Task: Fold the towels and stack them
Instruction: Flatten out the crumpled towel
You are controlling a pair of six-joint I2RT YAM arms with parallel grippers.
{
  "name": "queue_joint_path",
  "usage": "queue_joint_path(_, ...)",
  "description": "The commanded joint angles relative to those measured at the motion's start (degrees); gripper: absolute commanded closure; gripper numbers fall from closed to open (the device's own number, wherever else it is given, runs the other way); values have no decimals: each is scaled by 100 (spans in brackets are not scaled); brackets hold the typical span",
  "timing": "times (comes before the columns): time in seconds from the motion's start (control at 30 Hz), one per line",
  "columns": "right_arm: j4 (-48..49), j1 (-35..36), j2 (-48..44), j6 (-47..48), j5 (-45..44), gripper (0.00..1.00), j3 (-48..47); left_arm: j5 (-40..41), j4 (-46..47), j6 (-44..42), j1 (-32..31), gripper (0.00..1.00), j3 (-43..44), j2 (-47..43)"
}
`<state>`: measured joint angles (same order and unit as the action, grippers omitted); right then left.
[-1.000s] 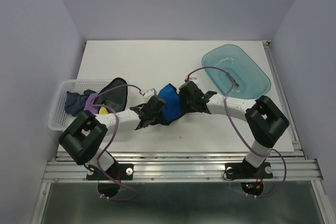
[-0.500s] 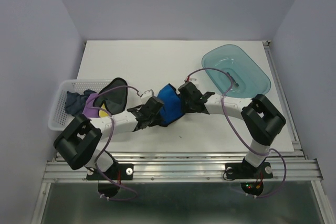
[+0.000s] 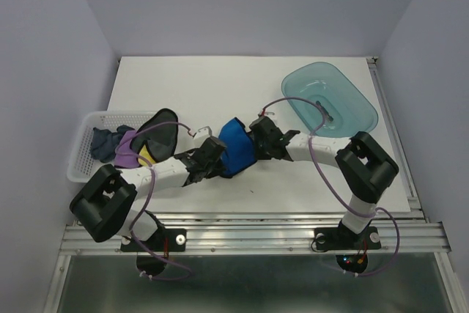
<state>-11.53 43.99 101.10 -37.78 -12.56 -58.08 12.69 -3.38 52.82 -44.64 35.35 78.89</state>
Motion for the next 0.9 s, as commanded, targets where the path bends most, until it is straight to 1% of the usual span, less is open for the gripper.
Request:
queue_joint_path(0.0, 152, 57, -90, -80, 52, 92, 113, 173, -75, 62, -36, 100, -99, -356)
queue_joint_path(0.03, 99, 57, -169, -72, 60, 95, 104, 173, -101, 53, -44, 100, -90, -418)
queue_joint_path(0.07, 46, 66, -404, -11, 95, 99, 96, 207, -119, 45, -45, 100, -73, -497)
queue_joint_path(0.17, -130, 66, -923, 43, 43, 99, 183, 427, -347, 53, -36, 100, 33, -945)
queue_joint_path(0.2, -104, 57, -1326, 60, 43, 99, 305, 602, -435, 53, -44, 100, 77, -1224)
queue_joint_path(0.27, -95, 66, -1802, 69, 25, 99, 420, 778, -488, 53, -36, 100, 120, -1525)
queue_joint_path(0.3, -121, 57, -2248, 78, 17, 99, 464, 796, -497, 36, -36, 100, 138, -1839)
queue_joint_path(0.37, -191, 66, -2646, 121, -80, 99, 509, 858, -550, -17, -44, 100, 252, -2131)
queue_joint_path(0.4, -227, 66, -3048, 157, -106, 99, 526, 884, -559, -104, -36, 100, 296, -2411)
queue_joint_path(0.53, -271, 57, -3736, 271, -133, 99, 474, 1016, -690, -368, -53, 100, 656, -2949)
queue_joint_path(0.57, -288, 66, -4025, 280, -116, 99, 439, 1077, -734, -403, -53, 100, 805, -3037)
queue_joint_path(0.63, -306, 57, -4299, 359, -19, 99, 342, 1052, -691, -509, -53, 100, 1016, -3222)
queue_joint_path(0.77, -297, 66, -4327, 482, -10, 99, 105, 1086, -410, -737, -62, 100, 1333, -3170)
queue_joint_path(0.83, -332, 49, -4004, 613, -359, 99, -141, 1305, -226, -1009, -53, 100, 1596, -2768)
queue_joint_path(0.87, -341, 49, -3897, 657, -553, 99, -264, 1446, -173, -1071, -62, 100, 1702, -2765)
